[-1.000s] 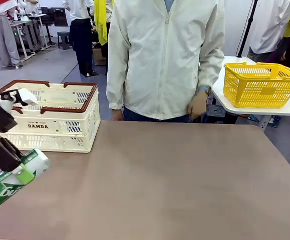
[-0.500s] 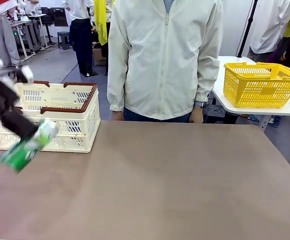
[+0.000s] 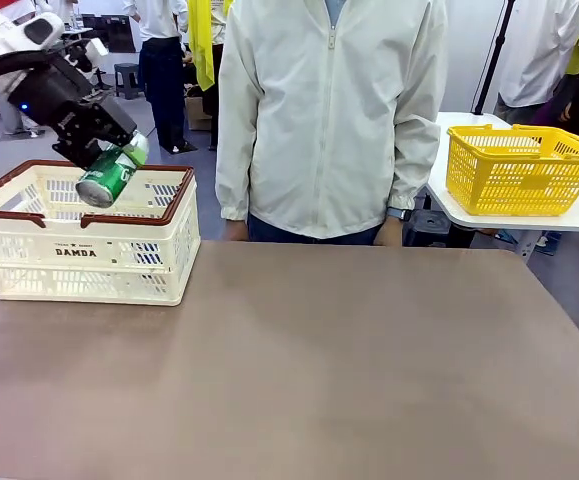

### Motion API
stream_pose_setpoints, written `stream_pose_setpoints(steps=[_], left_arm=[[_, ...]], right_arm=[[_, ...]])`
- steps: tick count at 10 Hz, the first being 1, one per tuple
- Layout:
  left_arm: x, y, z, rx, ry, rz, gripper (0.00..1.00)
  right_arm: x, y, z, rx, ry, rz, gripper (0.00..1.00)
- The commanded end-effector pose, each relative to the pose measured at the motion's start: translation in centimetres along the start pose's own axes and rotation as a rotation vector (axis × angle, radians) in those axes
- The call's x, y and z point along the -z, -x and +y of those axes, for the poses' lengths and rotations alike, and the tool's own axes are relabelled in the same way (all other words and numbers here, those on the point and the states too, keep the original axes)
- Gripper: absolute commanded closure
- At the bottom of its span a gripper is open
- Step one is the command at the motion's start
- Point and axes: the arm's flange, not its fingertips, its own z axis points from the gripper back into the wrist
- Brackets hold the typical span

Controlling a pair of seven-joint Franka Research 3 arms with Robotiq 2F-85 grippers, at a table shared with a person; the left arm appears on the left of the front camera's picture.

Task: Place the drinks into the Shopping basket.
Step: Pick up one drink and place it into the Shopping basket.

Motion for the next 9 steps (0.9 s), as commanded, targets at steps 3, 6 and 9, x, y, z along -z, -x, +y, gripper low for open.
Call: stream_pose_setpoints(steps=[3,6,9], left_arm=[[-1.6,-2.9,2.9,-0.213,-0.446,-0.158,1.00],[-1.6,-2.5,3.2,-0.135,-0.349,-0.147,1.00],[-3.8,-8.8,8.9,-0.251,-0.534,-0.248,1.00]], right_arm=[[-0.1,0.1,0.7,0.012,0.001,0.004,0.00],[-0.1,0.1,0.7,0.012,0.001,0.004,0.00],[-0.1,0.1,0.7,0.012,0.001,0.004,0.00]])
